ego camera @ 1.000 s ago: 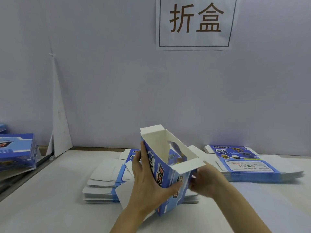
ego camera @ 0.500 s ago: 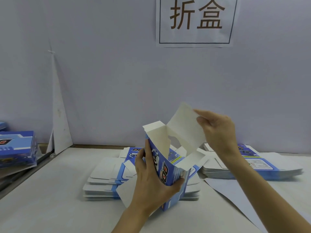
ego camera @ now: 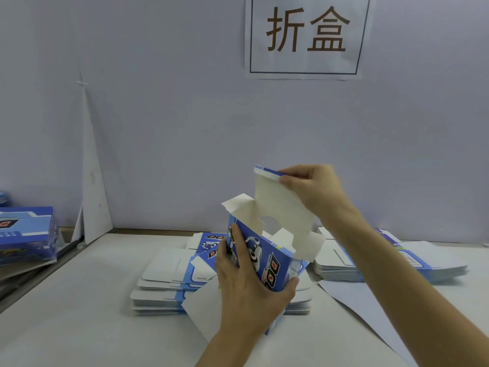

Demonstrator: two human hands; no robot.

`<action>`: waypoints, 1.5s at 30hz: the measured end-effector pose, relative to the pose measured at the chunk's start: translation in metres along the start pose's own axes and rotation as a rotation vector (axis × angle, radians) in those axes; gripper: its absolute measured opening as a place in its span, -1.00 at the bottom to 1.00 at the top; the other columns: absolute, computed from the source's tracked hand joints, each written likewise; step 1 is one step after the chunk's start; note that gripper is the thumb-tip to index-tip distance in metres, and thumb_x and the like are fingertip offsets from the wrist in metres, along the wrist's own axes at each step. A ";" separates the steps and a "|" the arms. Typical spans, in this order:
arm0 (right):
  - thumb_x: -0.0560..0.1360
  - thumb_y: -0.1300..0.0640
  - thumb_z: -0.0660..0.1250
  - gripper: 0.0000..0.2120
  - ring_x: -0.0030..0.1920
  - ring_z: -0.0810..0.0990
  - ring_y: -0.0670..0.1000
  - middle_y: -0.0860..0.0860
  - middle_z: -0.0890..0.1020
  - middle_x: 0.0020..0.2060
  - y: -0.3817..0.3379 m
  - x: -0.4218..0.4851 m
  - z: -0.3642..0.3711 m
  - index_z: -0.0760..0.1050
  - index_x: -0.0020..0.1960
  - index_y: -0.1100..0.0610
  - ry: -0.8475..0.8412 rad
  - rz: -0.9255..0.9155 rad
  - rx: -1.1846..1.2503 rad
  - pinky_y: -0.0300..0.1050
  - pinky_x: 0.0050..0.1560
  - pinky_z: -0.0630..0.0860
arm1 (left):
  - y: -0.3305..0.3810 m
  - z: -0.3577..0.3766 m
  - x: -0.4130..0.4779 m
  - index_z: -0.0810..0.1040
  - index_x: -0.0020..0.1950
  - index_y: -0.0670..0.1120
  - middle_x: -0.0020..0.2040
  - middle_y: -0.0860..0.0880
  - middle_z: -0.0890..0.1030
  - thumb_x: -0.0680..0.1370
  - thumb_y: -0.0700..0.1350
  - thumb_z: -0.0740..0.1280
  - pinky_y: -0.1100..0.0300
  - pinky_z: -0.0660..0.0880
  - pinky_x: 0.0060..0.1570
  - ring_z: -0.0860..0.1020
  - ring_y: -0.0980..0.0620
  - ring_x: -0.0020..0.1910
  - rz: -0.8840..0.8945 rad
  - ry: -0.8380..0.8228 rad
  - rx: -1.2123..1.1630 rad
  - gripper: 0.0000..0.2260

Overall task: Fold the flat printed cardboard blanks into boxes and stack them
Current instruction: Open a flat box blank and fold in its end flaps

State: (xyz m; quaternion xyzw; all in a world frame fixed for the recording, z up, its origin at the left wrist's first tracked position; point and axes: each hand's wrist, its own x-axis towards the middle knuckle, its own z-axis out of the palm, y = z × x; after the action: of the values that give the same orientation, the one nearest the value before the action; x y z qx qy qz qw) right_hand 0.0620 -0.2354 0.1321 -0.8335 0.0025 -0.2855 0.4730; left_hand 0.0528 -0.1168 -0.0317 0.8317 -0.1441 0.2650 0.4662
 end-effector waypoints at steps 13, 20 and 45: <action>0.58 0.15 0.29 -0.73 0.02 0.57 -0.05 0.00 0.65 0.10 0.005 -0.011 0.006 0.56 0.26 0.08 0.132 -0.283 -0.176 -0.60 -0.13 0.31 | 0.003 -0.004 0.002 -0.49 0.37 0.28 0.50 0.03 0.03 0.18 0.47 0.32 -0.02 0.25 0.39 0.08 -0.03 0.48 -0.068 0.024 0.000 0.12; 0.34 0.16 0.22 -0.32 0.33 0.36 -0.31 -0.18 0.39 0.39 0.059 -0.066 -0.009 0.21 0.42 -0.21 0.072 -0.261 0.231 -0.20 0.35 0.33 | 0.005 -0.025 0.017 -0.39 0.32 0.44 0.35 0.14 0.13 0.17 0.37 0.41 0.04 0.39 0.25 0.26 0.01 0.37 -0.181 0.119 -0.255 0.07; 0.30 0.00 0.43 -0.39 0.05 0.64 -0.14 -0.28 0.63 0.02 0.081 -0.079 -0.008 0.30 0.29 -0.25 -0.276 0.036 0.584 -0.28 -0.22 0.58 | -0.003 -0.058 0.039 0.52 0.14 0.03 -0.05 0.02 0.70 0.30 0.29 0.44 0.00 0.58 0.03 0.66 0.00 -0.04 -0.183 -0.430 -0.529 -0.47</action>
State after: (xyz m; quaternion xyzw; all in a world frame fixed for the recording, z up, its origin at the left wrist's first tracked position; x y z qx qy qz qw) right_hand 0.0141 -0.2647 0.0338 -0.6933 -0.1289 -0.1503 0.6929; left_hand 0.0686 -0.0657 0.0131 0.7284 -0.2275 -0.0055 0.6462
